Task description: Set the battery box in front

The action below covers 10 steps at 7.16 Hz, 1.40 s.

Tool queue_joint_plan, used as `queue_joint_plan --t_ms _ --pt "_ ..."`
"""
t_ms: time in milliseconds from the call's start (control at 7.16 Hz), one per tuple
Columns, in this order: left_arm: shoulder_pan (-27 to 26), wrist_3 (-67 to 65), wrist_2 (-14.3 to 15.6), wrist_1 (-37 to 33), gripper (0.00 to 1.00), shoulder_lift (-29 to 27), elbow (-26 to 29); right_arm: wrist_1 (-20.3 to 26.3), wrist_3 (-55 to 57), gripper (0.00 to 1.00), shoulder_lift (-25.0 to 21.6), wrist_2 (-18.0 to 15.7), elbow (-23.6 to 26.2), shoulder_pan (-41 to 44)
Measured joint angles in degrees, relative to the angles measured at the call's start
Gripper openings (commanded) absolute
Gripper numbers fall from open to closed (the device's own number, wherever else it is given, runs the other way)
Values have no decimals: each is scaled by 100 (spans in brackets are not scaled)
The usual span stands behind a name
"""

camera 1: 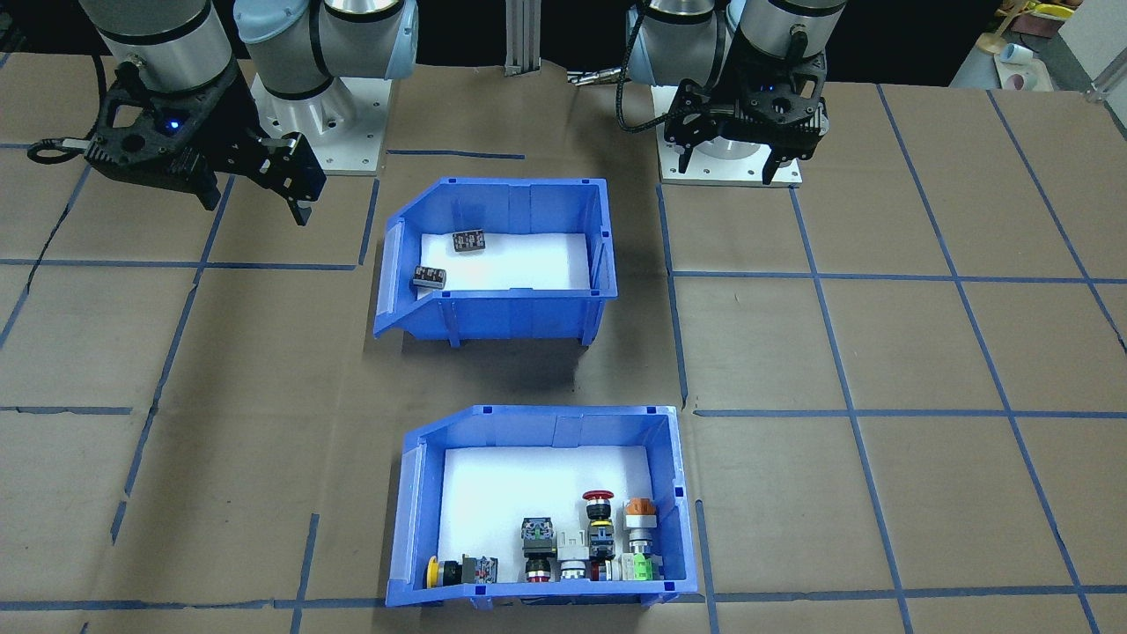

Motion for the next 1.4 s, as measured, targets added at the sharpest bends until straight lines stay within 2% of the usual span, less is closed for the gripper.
queue_joint_plan --t_ms 838,1397 --pt "7 -903 -20 83 99 -72 -28 -19 -49 100 166 28 -146 -5" --pt "7 -2163 -9 515 99 119 -437 16 -70 100 416 27 -391 2"
